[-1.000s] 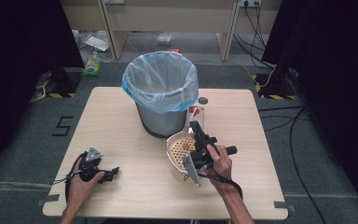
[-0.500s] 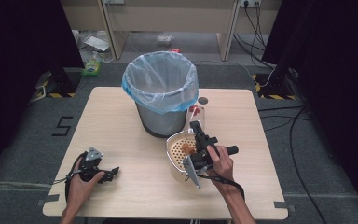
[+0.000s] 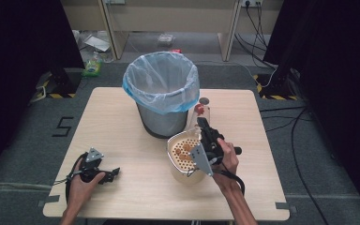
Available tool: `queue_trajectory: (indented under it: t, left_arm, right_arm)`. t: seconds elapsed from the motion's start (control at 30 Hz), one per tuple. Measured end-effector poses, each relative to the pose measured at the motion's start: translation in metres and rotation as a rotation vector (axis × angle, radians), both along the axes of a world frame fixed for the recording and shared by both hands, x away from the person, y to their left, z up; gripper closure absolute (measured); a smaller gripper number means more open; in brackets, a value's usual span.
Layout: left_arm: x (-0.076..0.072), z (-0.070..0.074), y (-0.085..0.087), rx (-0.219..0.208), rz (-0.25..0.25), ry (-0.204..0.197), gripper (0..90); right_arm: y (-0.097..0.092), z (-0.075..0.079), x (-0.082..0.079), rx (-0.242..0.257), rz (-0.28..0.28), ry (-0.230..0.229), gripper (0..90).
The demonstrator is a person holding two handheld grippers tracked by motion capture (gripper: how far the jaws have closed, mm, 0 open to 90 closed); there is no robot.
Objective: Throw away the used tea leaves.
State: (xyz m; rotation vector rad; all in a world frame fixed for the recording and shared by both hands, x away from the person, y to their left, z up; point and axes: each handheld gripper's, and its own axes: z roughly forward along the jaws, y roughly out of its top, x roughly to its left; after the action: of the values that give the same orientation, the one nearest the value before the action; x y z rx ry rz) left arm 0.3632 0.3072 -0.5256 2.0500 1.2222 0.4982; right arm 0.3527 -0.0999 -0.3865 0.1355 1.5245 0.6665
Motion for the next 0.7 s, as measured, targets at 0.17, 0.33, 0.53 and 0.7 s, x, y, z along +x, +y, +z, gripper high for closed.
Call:
queue_trajectory:
  t: [0.17,0.33,0.53,0.7]
  left_arm:
    - [0.0,0.0,0.0,0.001,0.0,0.001,0.0]
    - [0.0,0.0,0.0,0.0,0.0,0.001,0.0]
    - [0.0,0.0,0.0,0.0,0.0,0.001,0.0]
    - [0.0,0.0,0.0,0.0,-0.001,0.001,0.0]
  right_arm:
    - [-0.011,0.01,0.008,0.147,0.0,0.14,90.0]
    - [-0.022,0.018,0.019,0.27,0.001,0.27,89.8]
    - [-0.037,0.031,0.036,0.375,-0.004,0.402,89.8]
    - [-0.049,0.044,0.05,0.435,-0.012,0.488,89.6]
